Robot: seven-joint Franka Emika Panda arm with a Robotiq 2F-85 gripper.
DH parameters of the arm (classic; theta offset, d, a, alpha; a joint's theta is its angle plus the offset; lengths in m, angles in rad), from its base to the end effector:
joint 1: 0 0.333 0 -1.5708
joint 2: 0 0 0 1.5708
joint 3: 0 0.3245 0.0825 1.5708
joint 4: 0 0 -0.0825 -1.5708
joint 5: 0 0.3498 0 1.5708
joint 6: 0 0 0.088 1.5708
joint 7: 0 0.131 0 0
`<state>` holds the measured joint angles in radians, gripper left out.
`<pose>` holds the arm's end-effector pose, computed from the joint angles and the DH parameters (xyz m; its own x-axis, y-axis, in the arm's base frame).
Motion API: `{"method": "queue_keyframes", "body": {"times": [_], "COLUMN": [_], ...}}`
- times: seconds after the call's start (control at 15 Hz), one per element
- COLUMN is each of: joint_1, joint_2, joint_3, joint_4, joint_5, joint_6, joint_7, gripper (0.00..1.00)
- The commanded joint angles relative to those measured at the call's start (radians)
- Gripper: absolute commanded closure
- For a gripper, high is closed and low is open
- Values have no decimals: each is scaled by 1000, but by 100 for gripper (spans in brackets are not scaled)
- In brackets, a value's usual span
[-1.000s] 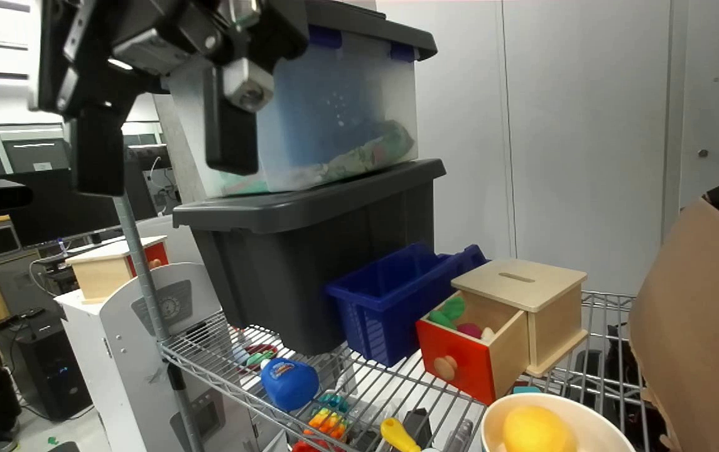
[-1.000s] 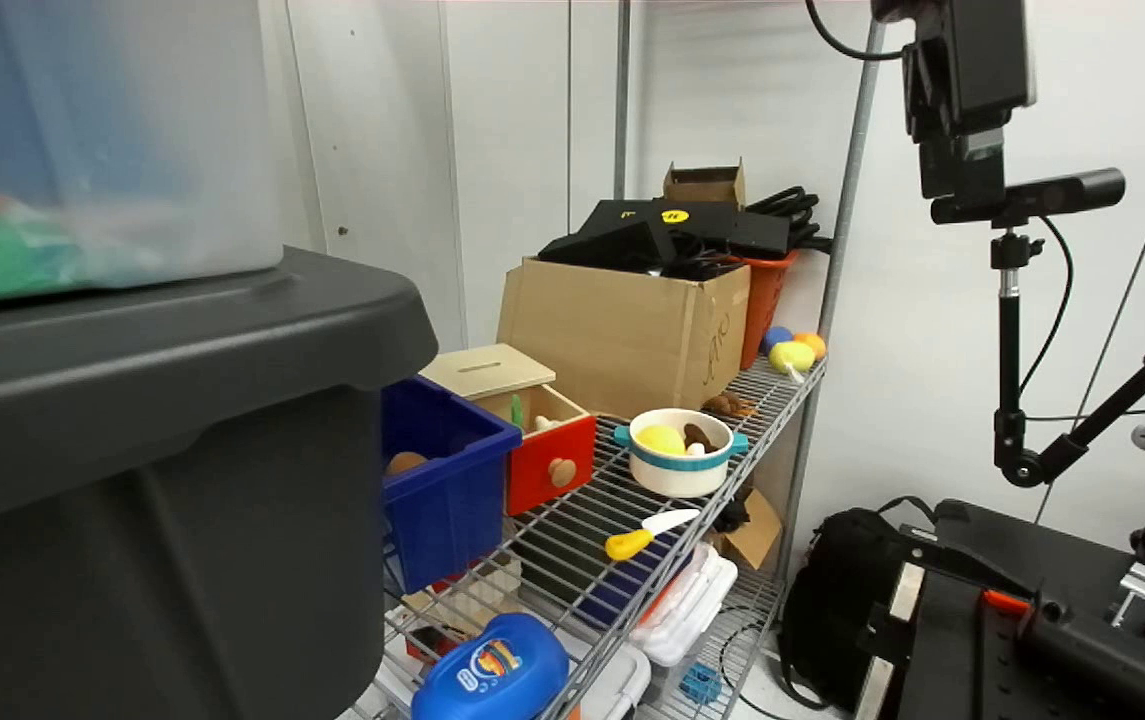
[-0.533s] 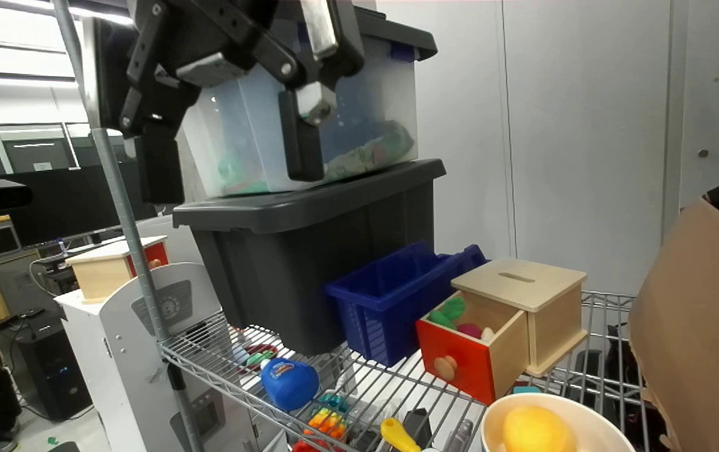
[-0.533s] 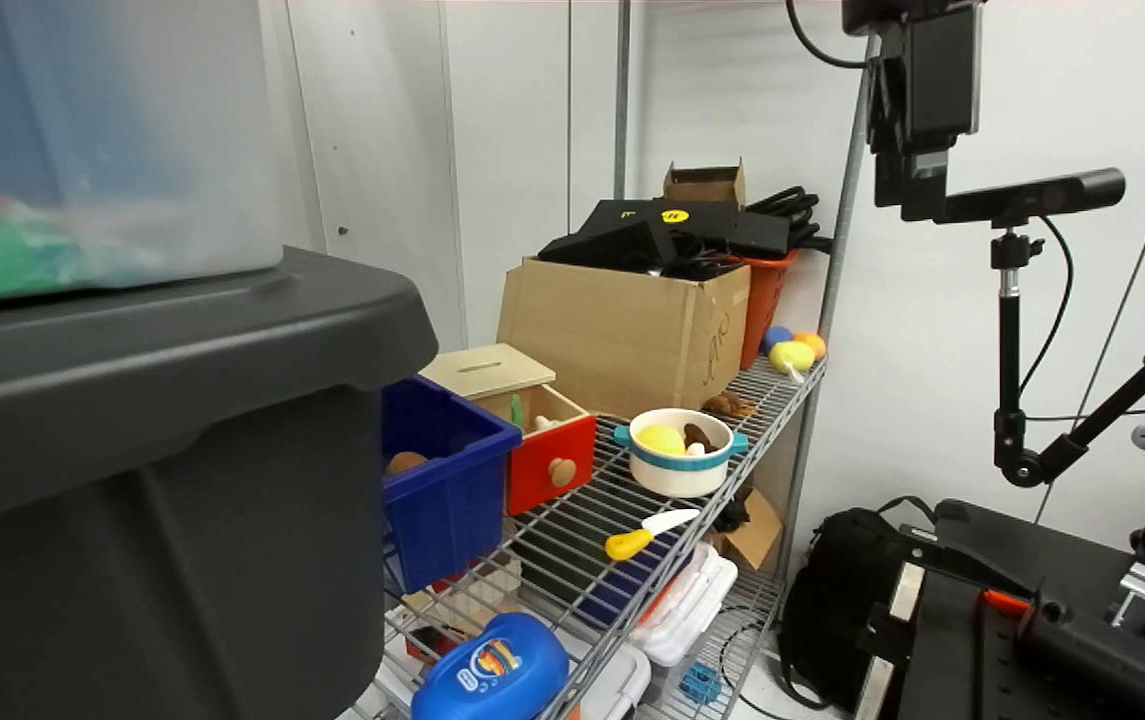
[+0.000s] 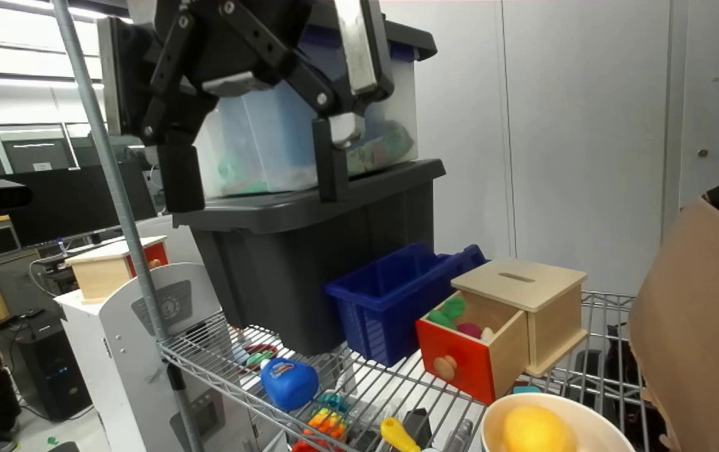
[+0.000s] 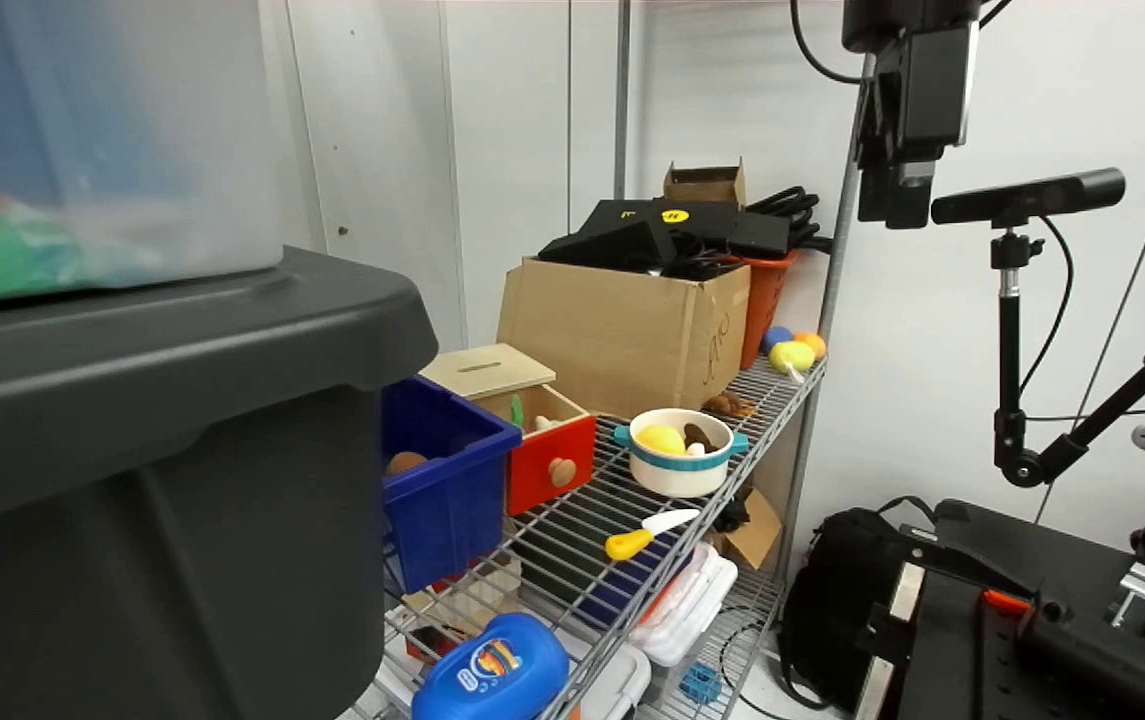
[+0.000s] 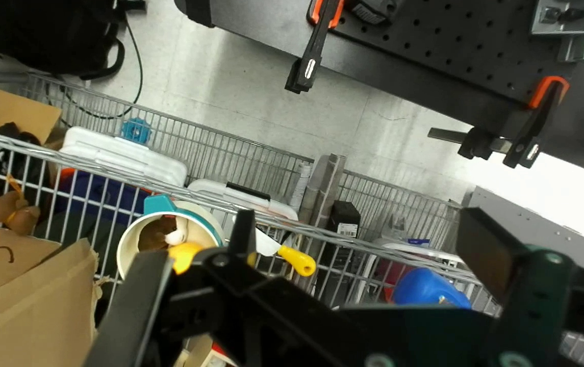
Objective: Pick up the yellow round plush toy from the bowl and put it in the open drawer toy
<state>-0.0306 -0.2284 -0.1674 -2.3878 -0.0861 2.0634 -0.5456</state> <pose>0.4095 -0.0895 0.4020 0.9165 0.3868 -0.1019 0.3866 -0.9220 -0.0224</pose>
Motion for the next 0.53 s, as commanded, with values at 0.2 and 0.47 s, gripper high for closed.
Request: {"method": "queue_keyframes", "body": {"times": [0.2,0.47], "joint_1": [-13,-13], "joint_2": [4,4], "joint_3": [-10,-11], "joint_4": [1,1], "joint_5": [55,57], "joint_6": [-1,-1], "joint_7": [-36,-38], "gripper": [0,0]}}
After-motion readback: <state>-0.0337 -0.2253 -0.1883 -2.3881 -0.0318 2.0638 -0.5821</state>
